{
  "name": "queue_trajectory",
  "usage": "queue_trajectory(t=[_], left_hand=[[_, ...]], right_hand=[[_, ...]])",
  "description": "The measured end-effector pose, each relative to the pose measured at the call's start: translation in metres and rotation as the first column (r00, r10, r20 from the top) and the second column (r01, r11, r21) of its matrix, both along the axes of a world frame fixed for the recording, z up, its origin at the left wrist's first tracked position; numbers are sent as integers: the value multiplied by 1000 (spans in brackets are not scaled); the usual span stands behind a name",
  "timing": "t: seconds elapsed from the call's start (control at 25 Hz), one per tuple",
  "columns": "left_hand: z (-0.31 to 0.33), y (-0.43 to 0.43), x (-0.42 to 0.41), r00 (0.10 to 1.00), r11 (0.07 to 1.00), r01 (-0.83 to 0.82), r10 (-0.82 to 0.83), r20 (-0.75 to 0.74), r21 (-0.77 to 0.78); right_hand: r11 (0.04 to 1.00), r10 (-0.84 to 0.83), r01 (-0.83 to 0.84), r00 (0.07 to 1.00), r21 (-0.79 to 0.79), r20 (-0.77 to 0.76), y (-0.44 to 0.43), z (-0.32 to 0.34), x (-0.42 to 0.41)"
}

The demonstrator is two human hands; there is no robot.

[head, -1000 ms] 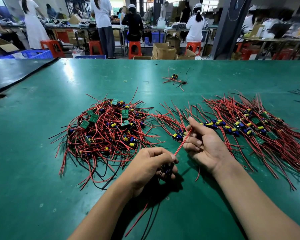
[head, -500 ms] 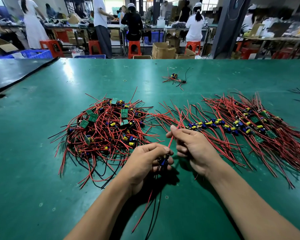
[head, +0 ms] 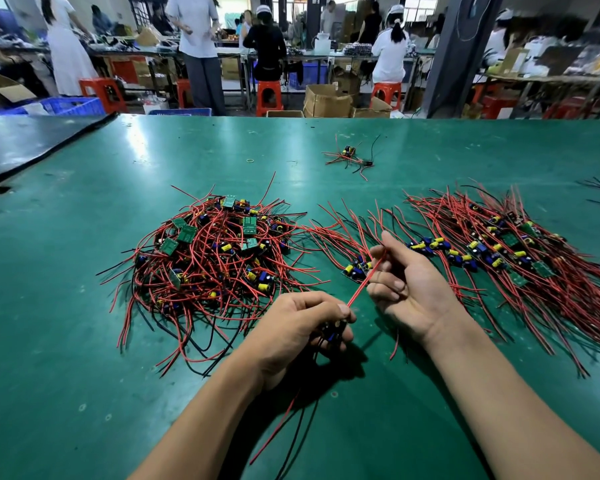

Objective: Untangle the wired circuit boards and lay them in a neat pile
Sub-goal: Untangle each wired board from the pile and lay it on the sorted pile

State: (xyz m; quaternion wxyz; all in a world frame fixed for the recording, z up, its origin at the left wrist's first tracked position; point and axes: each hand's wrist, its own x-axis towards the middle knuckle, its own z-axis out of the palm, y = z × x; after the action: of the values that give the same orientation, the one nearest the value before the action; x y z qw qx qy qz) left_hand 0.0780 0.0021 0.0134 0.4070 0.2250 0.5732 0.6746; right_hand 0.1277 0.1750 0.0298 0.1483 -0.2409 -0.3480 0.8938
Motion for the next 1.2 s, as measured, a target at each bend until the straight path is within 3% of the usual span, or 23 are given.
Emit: queue_trajectory(t=[0.28,0.4,0.52,0.72,0.8,0.88,0.96,1.0,1.12,1.2], left_hand=[[-2,0,-1,1000,1000,5,-5,8,-16],[-1,1,-2,992,995,-101,102,71,-12],[2,6,-4,947,977,-212,197,252,31],[4,6,-7,919,973,-224,194,343,51],[3,7,-8,920,973,-227,197,340,52],[0,8,-10,926,973,-221,189,326,63],[0,8,-10,933,973,-216,180,313,85],[0,8,-11,935,972,-210,169,311,103],[5,5,-12,951,966,-238,212,223,98],[3,2,-16,934,936,-347,350,-70,56]], right_hand=[[983,91,-99,994,-155,-52,1,0,3],[998,55,-55,998,9,4,2,-1,3],[970,17,-31,998,242,59,-1,-6,0],[887,57,-67,998,456,36,-9,-13,-1],[747,55,-92,996,659,77,-14,-16,2],[423,28,-133,991,896,133,-21,-19,4],[65,-37,-135,990,989,137,-26,-25,4],[-10,-68,-116,991,993,115,-28,-26,3],[44,-195,-14,981,999,23,-25,-25,2],[15,-327,40,944,999,-33,-16,-24,3]])
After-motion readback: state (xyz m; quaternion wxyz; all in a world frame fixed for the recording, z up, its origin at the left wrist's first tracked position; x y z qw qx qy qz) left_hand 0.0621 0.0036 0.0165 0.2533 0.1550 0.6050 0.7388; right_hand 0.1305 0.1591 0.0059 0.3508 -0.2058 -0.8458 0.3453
